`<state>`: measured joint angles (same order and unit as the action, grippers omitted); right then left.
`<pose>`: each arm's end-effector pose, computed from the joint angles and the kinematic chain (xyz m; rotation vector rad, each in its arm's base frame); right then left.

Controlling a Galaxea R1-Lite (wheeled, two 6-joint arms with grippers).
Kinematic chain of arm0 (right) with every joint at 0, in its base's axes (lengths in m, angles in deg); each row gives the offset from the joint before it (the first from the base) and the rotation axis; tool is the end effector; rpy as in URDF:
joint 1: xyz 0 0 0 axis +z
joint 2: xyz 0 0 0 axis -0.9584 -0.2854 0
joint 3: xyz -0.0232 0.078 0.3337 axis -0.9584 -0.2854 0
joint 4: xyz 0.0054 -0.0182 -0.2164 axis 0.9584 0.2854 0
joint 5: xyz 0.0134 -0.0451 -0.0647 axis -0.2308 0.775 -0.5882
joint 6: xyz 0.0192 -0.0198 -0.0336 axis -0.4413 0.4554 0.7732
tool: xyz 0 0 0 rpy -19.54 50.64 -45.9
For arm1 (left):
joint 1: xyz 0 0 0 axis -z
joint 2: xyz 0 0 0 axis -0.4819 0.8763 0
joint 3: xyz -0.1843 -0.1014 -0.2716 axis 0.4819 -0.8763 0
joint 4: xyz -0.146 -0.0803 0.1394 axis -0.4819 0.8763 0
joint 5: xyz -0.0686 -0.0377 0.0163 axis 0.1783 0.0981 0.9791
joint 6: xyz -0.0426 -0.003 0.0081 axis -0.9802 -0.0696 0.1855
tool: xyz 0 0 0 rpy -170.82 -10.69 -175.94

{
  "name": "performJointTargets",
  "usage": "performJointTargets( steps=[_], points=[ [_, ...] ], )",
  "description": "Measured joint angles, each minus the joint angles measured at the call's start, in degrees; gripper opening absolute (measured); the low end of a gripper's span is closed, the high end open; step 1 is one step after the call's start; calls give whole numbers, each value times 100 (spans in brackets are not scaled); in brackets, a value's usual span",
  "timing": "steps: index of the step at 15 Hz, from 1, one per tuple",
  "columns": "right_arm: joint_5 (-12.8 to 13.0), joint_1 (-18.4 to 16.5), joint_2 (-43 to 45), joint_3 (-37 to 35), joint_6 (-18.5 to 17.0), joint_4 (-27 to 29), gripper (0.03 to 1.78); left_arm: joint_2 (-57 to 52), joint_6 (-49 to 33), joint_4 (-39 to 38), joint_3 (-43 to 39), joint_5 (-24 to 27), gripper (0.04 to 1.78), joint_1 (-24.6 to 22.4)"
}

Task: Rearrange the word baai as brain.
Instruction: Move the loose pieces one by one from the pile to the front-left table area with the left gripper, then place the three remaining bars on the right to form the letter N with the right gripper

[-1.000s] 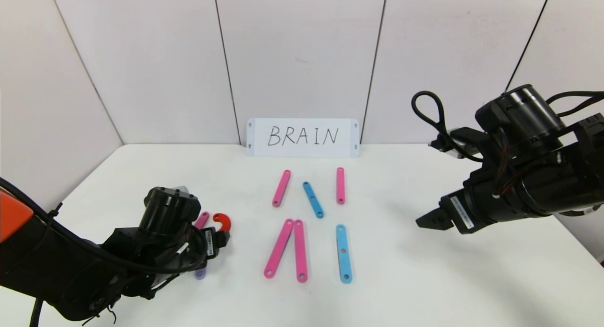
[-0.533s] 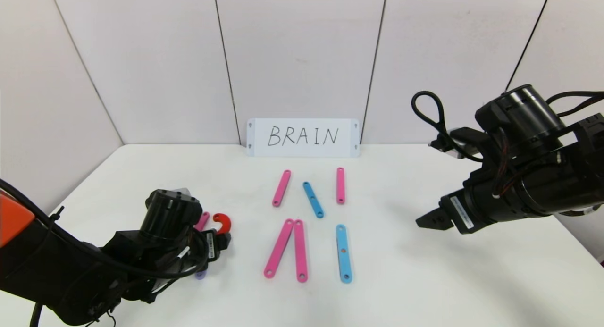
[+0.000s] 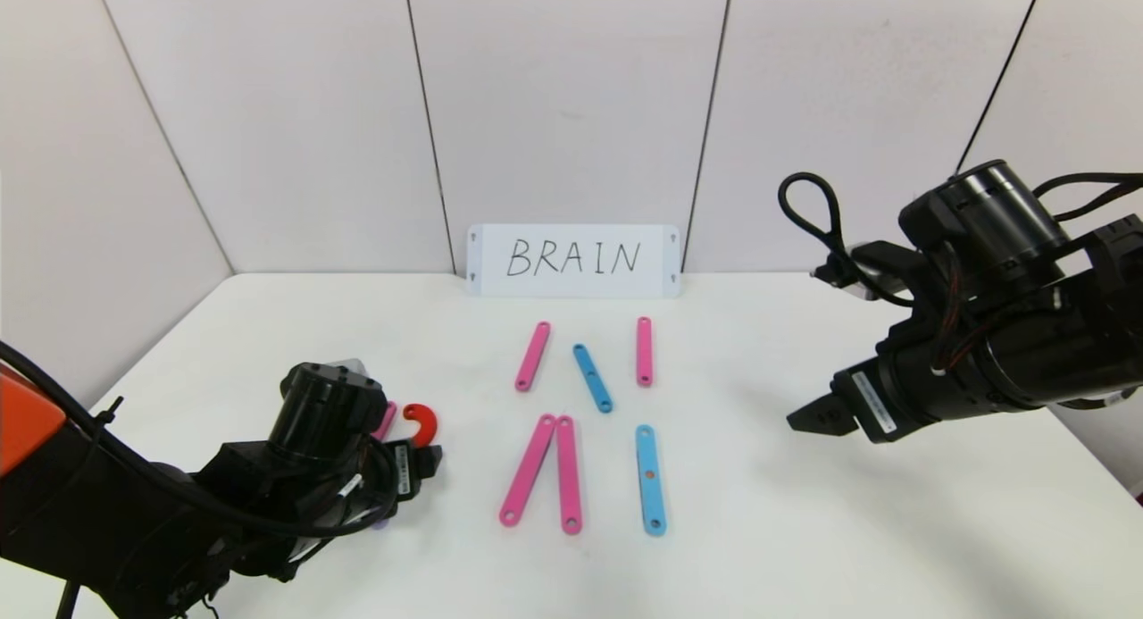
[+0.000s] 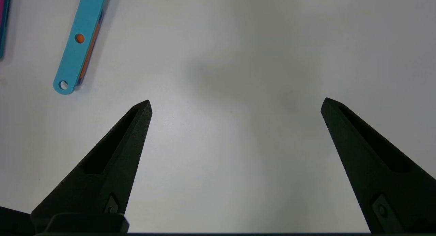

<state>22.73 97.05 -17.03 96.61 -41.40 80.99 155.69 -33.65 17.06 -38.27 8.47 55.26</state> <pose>0.2823 0.1188 0.2210 -0.2469 0.9384 0.2889 0.2715 -0.1218 0.0759 -0.2207 0.7184 0.0055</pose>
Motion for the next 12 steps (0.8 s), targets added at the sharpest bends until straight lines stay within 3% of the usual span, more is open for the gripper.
performJointTargets(
  steps=[7,10,12],
  points=[
    [15,-27,0,7,-29,-166,174,-315,20,82,182,27,170,-105],
    [-7,-62,28,20,-93,-239,174,-885,260,455,527,30,170,-195],
    [-13,-73,26,27,-128,-601,174,-1363,336,964,868,27,170,-223]
  ],
)
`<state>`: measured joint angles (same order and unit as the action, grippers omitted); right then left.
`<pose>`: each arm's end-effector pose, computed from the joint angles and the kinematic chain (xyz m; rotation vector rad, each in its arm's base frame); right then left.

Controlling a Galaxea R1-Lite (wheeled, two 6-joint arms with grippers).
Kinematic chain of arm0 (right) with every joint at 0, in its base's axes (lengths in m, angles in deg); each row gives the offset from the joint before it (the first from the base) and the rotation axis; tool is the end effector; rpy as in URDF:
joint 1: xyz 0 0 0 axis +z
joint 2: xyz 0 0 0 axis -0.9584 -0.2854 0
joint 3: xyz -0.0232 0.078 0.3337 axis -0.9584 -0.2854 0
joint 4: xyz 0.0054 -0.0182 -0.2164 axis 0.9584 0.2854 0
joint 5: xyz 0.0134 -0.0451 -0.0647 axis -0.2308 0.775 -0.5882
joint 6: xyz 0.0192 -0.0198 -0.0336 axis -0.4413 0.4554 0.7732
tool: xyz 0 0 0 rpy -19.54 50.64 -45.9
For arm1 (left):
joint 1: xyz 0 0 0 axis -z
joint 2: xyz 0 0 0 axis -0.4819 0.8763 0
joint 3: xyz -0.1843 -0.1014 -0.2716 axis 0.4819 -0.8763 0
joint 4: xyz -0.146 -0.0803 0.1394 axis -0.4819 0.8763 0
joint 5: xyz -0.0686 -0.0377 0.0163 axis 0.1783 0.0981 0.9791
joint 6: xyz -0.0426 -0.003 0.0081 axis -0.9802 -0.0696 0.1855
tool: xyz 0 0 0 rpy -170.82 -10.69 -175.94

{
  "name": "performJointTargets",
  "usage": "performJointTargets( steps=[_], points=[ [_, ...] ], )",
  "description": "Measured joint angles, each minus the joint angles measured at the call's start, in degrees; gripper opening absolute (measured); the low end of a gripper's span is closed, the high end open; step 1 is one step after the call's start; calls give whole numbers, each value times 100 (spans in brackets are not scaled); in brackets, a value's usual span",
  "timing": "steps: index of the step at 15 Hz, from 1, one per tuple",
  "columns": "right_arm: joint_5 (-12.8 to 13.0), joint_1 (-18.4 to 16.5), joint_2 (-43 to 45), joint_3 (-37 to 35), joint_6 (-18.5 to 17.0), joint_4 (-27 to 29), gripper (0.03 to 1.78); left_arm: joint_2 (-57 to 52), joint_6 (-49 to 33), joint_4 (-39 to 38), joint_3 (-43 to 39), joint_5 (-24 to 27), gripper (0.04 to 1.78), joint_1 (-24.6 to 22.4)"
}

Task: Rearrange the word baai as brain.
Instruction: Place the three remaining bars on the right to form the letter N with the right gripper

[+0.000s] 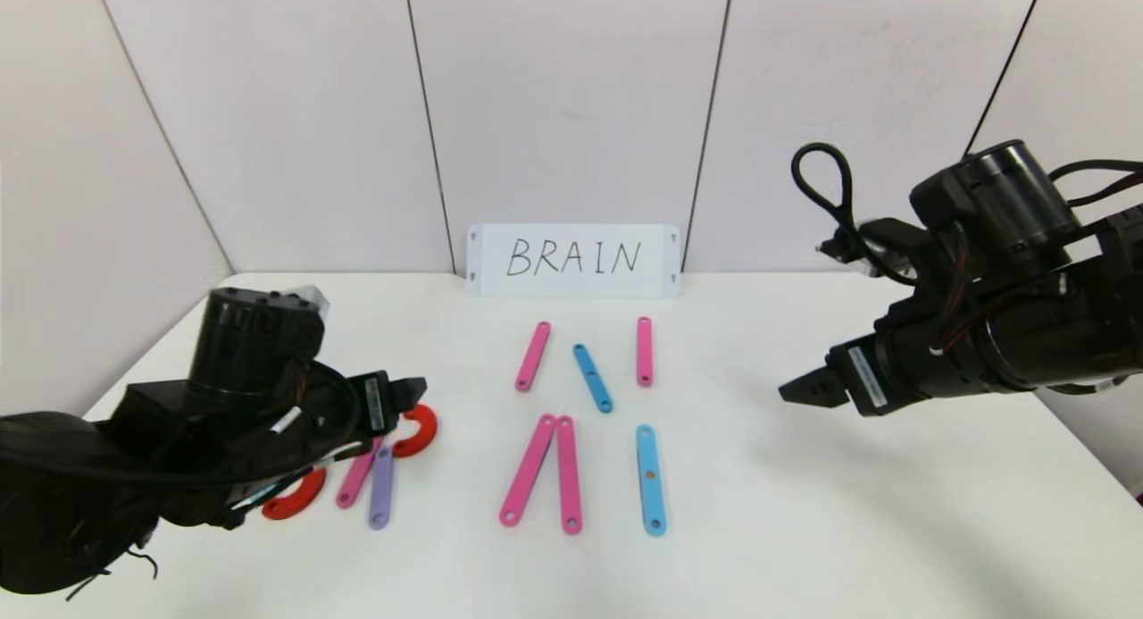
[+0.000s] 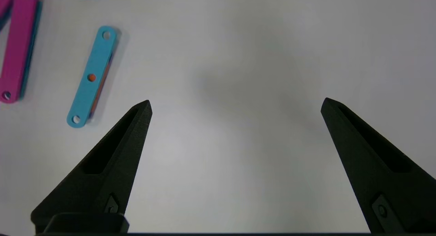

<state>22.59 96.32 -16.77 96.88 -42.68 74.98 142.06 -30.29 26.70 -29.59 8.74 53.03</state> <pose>0.2927 0.1191 0.2317 -0.1907 0.8318 0.2754 0.2687 -0.1081 0.1687 -0.2648 0.5158 -0.0329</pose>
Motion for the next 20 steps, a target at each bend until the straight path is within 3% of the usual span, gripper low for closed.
performJointTargets(
  steps=[4,9,11,15,20],
  points=[
    [-20,11,-98,-51,-472,-959,174,-738,290,1259,975,0,170,-13],
    [44,265,-516,116,-692,-1618,174,-1237,552,1801,1676,119,170,-38],
    [218,402,-920,505,-697,-1899,174,-1358,585,1915,1727,288,170,-127],
    [725,685,-1870,1582,-681,-1924,174,-1504,588,1985,1751,516,170,-182],
    [664,1102,-2895,3099,-896,-1866,174,-1540,590,1987,1753,524,170,-182]
  ],
)
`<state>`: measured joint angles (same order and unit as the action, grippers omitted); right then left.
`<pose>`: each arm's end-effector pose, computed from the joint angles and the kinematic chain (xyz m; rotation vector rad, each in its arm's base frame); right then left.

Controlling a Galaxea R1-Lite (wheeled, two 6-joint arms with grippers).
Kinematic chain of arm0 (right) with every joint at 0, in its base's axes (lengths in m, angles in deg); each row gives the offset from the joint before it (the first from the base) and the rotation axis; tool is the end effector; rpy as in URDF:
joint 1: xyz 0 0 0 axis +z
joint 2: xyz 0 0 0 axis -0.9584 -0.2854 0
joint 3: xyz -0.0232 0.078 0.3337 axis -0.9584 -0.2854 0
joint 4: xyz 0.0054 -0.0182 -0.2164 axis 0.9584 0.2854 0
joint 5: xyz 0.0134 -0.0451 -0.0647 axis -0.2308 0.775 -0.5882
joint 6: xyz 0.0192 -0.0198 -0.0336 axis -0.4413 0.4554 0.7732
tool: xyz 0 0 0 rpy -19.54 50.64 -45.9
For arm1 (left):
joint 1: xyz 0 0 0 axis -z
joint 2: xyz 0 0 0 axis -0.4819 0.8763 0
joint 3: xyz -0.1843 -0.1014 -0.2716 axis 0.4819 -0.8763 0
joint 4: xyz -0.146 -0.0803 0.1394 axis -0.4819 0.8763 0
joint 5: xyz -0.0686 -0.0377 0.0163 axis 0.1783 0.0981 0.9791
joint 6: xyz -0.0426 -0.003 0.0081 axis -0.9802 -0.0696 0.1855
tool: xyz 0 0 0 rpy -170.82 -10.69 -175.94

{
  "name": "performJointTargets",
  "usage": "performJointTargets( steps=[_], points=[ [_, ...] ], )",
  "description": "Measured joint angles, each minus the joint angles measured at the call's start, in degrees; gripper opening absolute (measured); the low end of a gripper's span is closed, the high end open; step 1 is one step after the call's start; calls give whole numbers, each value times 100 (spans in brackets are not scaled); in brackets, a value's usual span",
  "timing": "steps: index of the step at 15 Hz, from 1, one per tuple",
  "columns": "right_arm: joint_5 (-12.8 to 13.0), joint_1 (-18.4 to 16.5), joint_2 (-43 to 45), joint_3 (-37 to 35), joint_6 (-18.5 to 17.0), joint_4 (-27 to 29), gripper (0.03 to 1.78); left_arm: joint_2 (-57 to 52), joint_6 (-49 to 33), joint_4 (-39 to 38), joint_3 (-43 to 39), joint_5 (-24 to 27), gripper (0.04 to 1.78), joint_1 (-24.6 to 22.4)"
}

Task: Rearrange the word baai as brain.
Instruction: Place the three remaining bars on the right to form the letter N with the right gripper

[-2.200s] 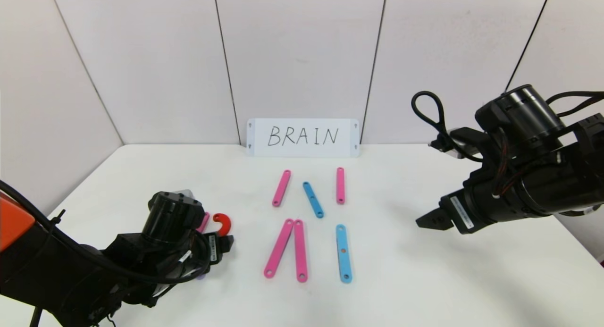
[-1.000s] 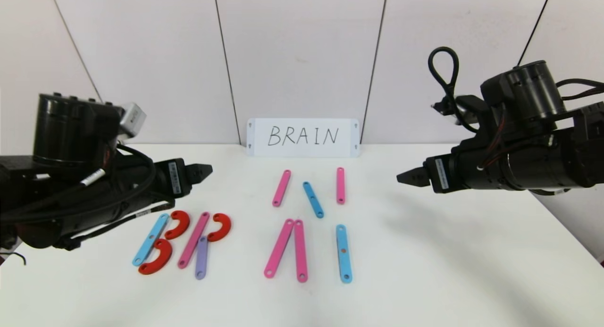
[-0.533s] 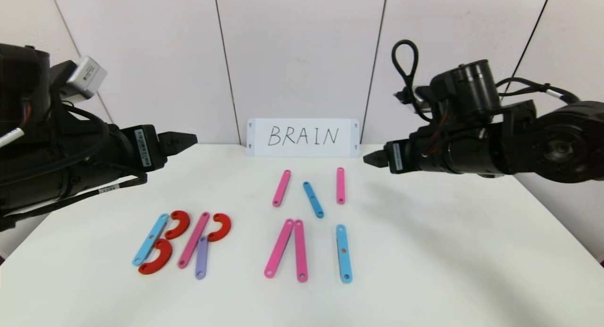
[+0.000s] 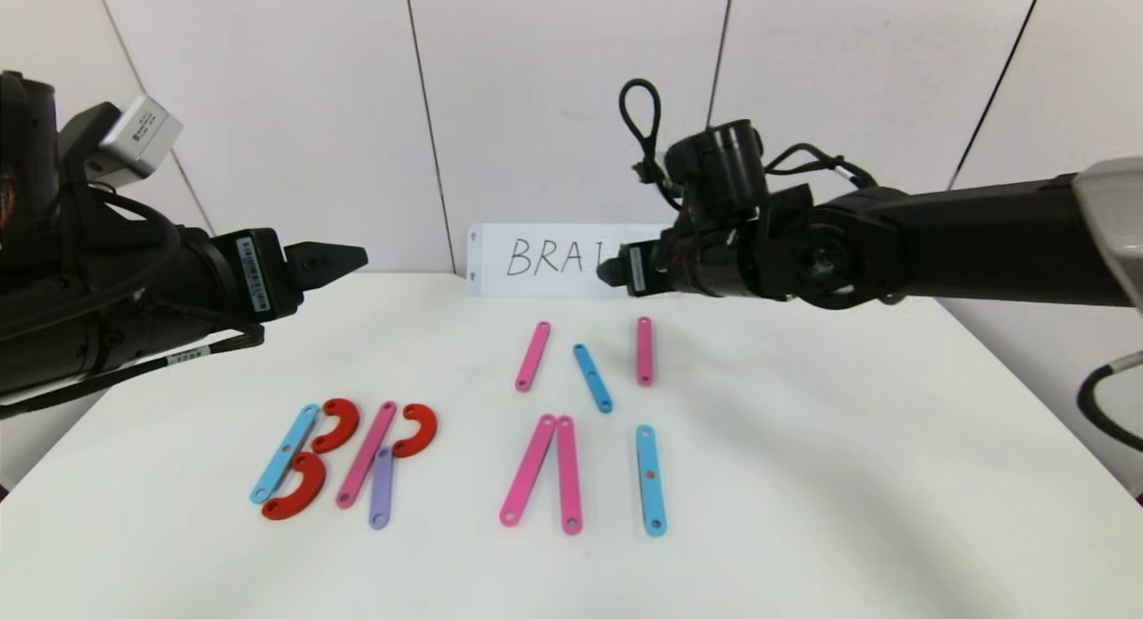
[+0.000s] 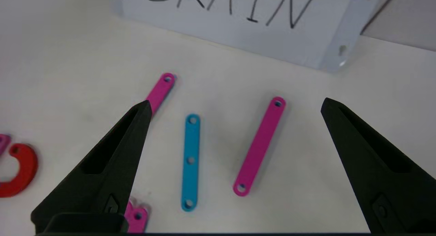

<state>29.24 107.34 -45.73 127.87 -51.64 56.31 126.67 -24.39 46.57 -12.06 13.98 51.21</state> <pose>0.4259 0.2754 0.2227 -0.0213 0.4848 0.3291 0.2269 -0.0851 0.3000 -0.2632 0.3190 -0.1568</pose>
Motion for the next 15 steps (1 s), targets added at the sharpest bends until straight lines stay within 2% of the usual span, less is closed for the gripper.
performJointTargets(
  steps=[2,4,10,15],
  points=[
    [-68,195,-432,822,-267,232,174,-1,0,4,0,0,170,0],
    [-250,494,-837,1281,-466,485,174,-6,0,4,0,9,170,0],
    [-311,1017,-1373,1436,-549,563,174,-22,2,61,9,9,170,0],
    [-306,1128,-1635,1438,-510,530,174,-67,0,63,9,13,170,0]
  ],
)
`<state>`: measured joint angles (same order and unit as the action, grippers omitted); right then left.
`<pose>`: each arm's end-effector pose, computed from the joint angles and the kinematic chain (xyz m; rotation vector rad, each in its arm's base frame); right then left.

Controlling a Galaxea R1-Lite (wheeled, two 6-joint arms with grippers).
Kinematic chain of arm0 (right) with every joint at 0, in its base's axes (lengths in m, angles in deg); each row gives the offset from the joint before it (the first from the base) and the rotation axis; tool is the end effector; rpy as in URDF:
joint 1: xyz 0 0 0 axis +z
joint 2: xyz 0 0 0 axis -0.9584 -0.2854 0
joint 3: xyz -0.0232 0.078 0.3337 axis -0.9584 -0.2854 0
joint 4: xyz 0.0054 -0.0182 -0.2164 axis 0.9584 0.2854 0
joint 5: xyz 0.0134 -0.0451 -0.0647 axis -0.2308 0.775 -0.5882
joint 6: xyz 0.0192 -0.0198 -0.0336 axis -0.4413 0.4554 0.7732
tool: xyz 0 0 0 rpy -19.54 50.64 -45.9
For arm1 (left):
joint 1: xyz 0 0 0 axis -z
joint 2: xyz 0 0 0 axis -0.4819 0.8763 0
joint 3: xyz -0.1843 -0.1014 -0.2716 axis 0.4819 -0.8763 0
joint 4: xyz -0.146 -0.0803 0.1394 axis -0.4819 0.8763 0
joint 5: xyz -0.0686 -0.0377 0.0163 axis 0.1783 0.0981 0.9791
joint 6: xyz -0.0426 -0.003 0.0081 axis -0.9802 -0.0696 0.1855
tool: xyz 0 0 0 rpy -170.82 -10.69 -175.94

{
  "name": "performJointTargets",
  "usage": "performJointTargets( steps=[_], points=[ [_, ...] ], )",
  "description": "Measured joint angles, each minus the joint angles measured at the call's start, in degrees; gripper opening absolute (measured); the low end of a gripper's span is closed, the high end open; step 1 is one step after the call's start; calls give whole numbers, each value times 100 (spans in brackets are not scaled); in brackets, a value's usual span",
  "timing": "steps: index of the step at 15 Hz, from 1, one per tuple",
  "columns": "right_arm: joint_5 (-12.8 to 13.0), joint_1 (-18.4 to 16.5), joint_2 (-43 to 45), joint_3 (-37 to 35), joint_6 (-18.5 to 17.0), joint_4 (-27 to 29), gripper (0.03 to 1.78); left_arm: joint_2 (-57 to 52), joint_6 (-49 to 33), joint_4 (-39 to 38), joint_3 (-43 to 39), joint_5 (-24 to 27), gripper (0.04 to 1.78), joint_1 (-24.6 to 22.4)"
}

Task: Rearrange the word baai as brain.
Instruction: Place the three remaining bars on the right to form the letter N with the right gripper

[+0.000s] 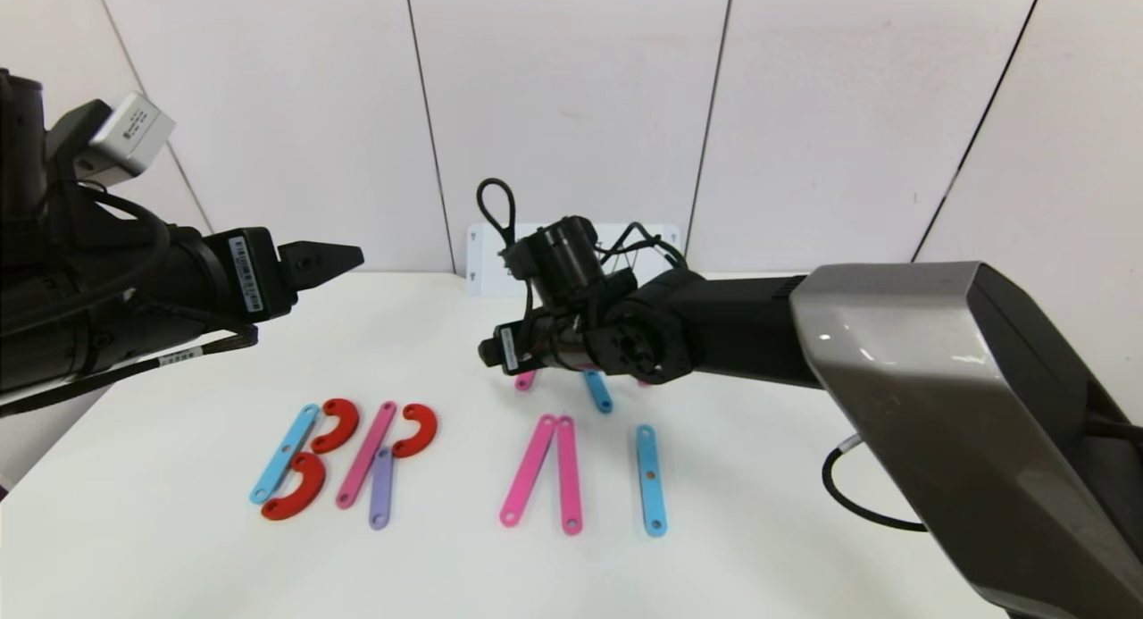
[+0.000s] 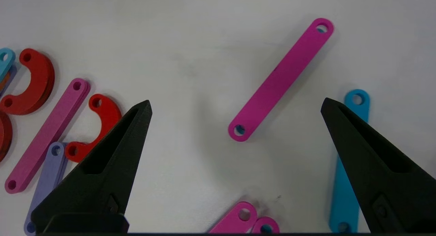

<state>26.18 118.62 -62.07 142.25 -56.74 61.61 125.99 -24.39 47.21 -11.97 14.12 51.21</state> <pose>0.4089 0.4020 0.1388 -0.0356 0.6321 0.5275 0.2233 -0.0838 0.3021 -0.2641 0.3174 -0.1596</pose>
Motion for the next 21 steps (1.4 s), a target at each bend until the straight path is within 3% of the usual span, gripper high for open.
performJointTargets(
  steps=[10,14,21],
  points=[
    [99,-66,-344,2,190,71,174,-29,0,0,-9,-2,170,7],
    [105,-183,-475,6,269,27,174,-135,-6,116,-20,488,170,9],
    [113,-341,-628,9,377,-17,174,-239,-5,150,-20,546,170,0]
  ],
)
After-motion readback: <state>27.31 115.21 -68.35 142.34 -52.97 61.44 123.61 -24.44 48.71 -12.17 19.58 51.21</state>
